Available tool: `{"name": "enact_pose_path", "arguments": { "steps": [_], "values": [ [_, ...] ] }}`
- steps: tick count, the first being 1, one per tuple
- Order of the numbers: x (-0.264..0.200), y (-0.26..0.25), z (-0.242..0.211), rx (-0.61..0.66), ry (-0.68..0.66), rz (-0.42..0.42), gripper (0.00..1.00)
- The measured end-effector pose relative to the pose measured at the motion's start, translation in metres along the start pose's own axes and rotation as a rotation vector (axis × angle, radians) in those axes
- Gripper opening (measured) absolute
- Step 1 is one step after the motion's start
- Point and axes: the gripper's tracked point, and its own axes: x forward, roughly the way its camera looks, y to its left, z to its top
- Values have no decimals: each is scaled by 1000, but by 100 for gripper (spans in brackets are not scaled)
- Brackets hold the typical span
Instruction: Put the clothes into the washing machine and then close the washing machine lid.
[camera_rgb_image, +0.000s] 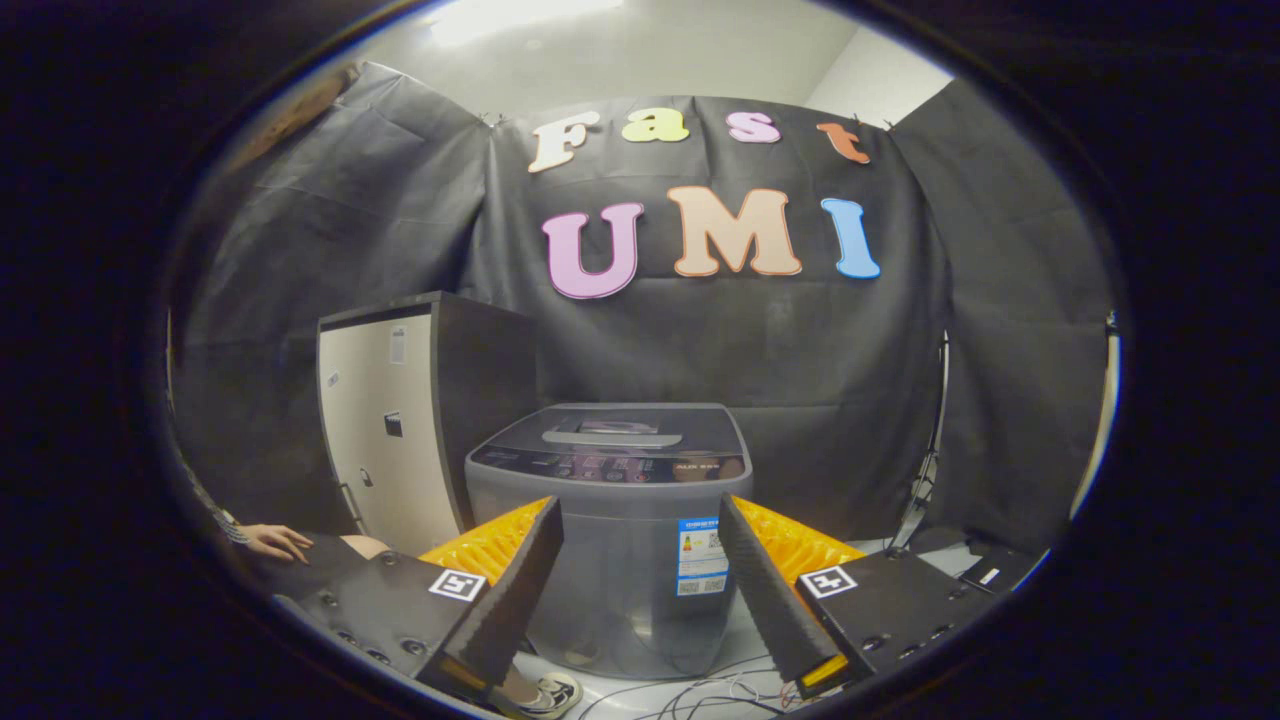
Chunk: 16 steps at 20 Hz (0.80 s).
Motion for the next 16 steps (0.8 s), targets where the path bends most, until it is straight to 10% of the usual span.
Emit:
{"name": "enact_pose_path", "arguments": {
  "steps": [16],
  "values": [
    [2,-1,-1,0,0,-1,98]
  ]
}}
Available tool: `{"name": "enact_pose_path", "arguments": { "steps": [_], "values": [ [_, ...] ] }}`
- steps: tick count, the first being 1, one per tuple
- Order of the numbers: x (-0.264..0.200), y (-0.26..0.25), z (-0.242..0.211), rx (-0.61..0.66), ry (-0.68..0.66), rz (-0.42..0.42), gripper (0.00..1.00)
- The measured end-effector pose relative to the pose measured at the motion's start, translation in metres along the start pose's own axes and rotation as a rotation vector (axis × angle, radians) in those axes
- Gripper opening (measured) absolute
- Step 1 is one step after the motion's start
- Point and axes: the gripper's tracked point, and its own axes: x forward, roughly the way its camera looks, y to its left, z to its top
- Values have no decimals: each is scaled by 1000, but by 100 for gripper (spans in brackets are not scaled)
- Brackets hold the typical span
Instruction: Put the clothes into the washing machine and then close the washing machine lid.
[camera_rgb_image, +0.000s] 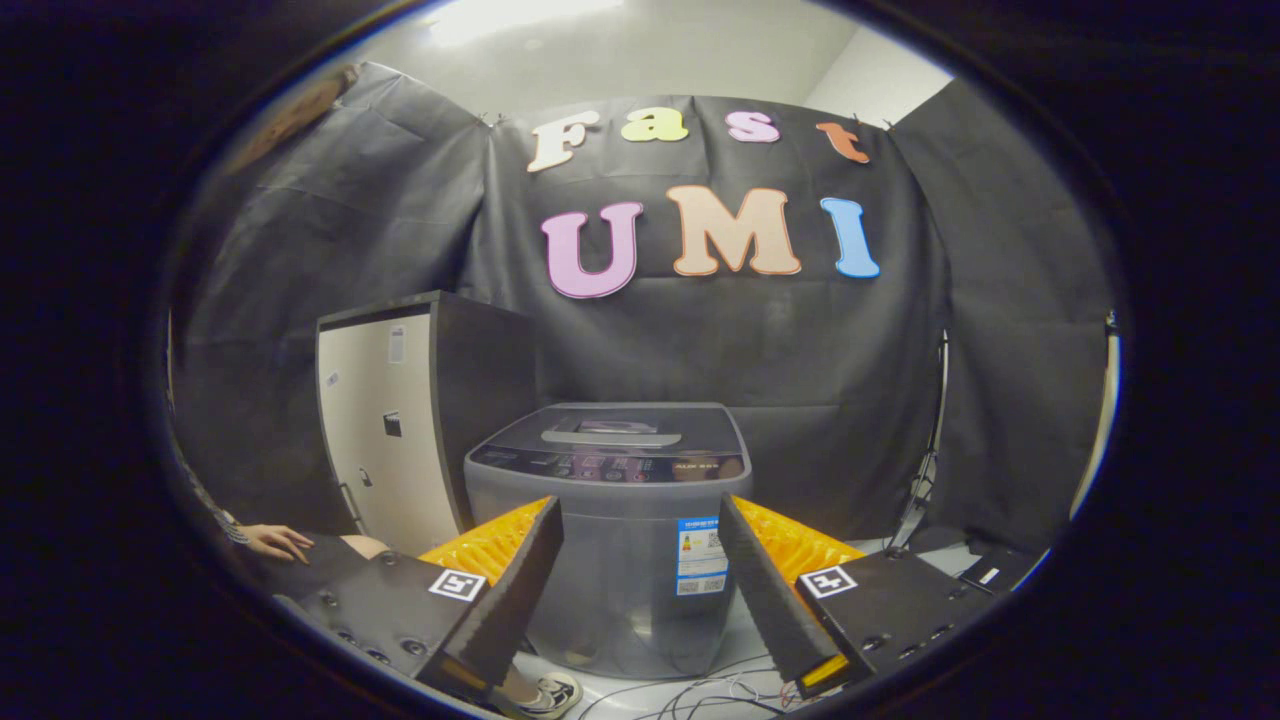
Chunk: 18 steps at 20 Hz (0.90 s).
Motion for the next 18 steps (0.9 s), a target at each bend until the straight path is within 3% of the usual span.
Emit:
{"name": "enact_pose_path", "arguments": {
  "steps": [18],
  "values": [
    [1,-3,0,0,0,-9,98]
  ]
}}
